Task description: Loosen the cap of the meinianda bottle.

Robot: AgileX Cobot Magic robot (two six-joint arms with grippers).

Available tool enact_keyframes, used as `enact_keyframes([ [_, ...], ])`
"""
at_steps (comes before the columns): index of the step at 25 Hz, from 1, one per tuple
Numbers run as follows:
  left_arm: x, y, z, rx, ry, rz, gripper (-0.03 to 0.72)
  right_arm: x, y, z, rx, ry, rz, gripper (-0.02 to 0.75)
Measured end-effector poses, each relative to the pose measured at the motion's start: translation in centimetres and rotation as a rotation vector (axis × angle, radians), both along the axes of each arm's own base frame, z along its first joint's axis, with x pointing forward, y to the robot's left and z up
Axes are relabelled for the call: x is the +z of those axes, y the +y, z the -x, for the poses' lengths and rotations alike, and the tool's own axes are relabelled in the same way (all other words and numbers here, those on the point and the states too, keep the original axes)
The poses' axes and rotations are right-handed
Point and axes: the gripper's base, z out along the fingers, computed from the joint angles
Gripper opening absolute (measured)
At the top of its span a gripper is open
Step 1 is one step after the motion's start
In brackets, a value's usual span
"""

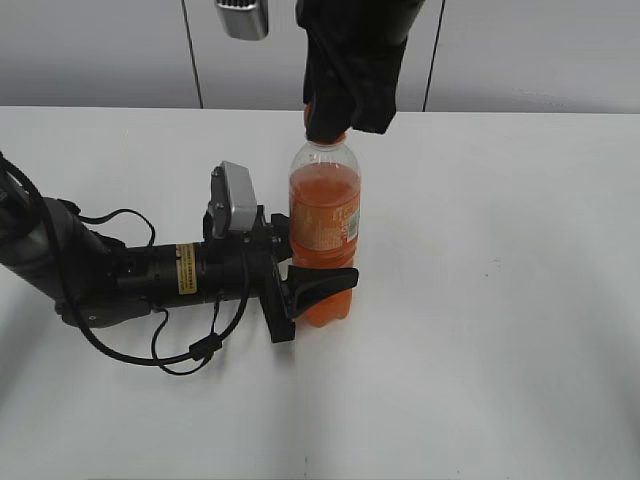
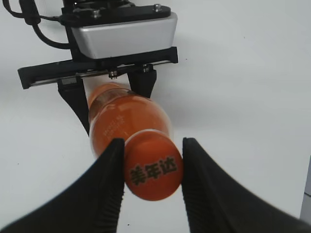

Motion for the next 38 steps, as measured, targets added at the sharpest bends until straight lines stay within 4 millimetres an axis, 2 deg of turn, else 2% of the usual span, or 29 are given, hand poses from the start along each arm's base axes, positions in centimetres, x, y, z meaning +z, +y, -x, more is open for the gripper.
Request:
enact_keyframes([
  [11, 0.0, 0.0, 0.0, -0.001, -0.001, 0.0, 0.394, 2.6, -0.9, 1.1, 0.041, -0.062, -0.029, 0.27],
  [13, 0.0, 0.0, 0.0, -0.001, -0.001, 0.0, 0.394, 3.2, -1.1, 1.4, -0.035, -0.048, -0.059, 0.27],
  [18, 0.0, 0.0, 0.0, -0.001, -0.002, -0.001, 0.394, 4.4, -2.2, 1.5, -0.371, 0.03, -0.157, 0.269],
  [23, 0.0, 0.0, 0.0, -0.001, -0.002, -0.001, 0.394, 4.4, -4.8, -0.5, -0.673, 0.119, -0.236, 0.269],
  [27, 0.0, 0.0, 0.0, -0.001, -0.002, -0.001, 0.394, 2.9, -8.5, -2.6, -0.833, 0.23, -0.276, 0.269],
  [29, 0.0, 0.0, 0.0, -0.001, -0.002, -0.001, 0.394, 1.5, -10.7, -3.5, -0.925, 0.277, -0.264, 0.269],
  [33, 0.0, 0.0, 0.0, -0.001, -0.002, -0.001, 0.394, -2.5, -14.7, -4.4, -1.086, 0.348, -0.217, 0.269],
  [38, 0.0, 0.0, 0.0, -0.001, -0.002, -0.001, 0.394, -7.6, -16.8, -4.9, -1.198, 0.34, -0.222, 0.269],
])
